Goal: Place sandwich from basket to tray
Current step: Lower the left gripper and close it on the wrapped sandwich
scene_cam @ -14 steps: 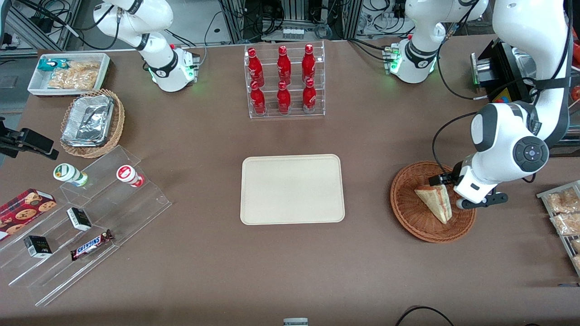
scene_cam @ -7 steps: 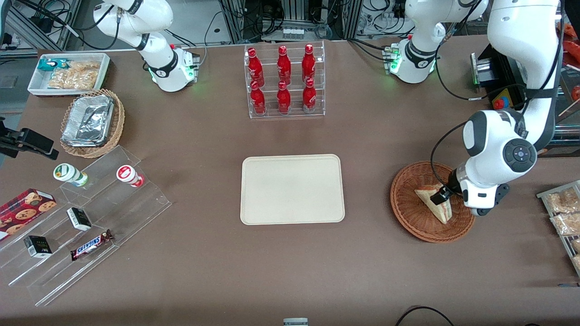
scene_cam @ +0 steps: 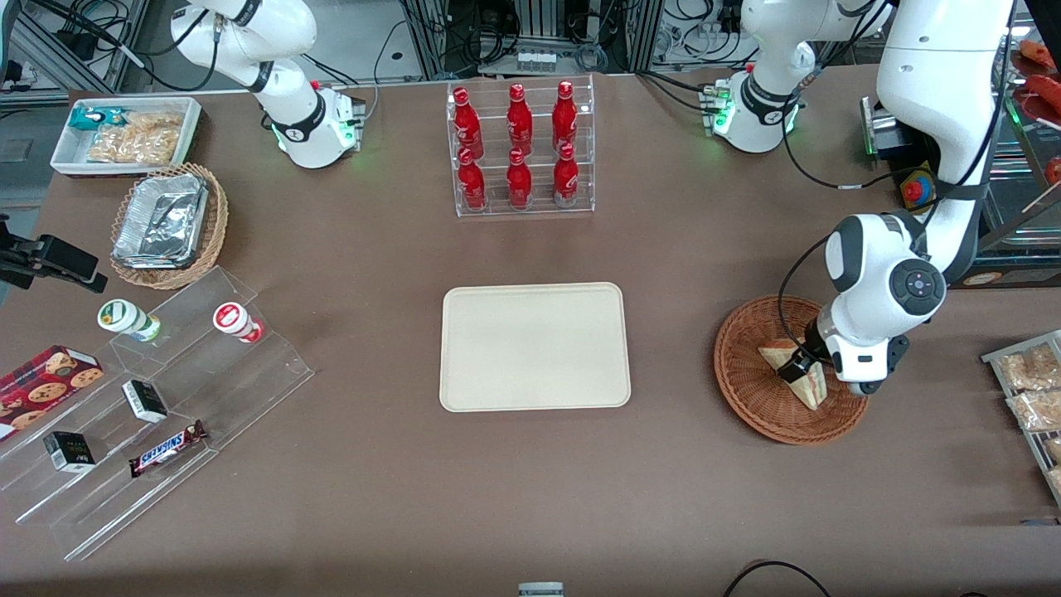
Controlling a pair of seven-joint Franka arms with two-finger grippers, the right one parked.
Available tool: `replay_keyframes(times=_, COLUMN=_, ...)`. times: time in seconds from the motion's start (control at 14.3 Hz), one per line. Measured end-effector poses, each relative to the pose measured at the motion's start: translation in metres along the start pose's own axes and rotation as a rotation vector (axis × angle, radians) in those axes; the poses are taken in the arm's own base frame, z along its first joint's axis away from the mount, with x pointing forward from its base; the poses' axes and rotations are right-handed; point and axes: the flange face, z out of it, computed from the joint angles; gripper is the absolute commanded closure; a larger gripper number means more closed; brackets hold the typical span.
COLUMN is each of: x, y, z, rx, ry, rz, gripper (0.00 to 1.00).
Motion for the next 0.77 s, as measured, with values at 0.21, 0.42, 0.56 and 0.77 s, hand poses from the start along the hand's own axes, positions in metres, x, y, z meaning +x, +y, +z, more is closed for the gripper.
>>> replay_keyframes(times=0.21, x=0.0, y=0.0, z=0.001, rx=0.008, ry=-0.007, rz=-0.037, gripper=0.87)
replay_keyframes(times=0.42, x=-0.003, y=-0.001, z=-0.016, rx=0.069, ry=-0.059, rz=-0.017, gripper=0.94)
replay_keyframes(times=0.56, x=-0.003, y=0.001, z=-0.038, rx=0.098, ry=-0.089, rz=0.034, gripper=0.95)
replay_keyframes(times=0.77, x=-0.007, y=0.019, z=-0.072, rx=0.083, ry=-0.087, rz=0.191, gripper=0.93)
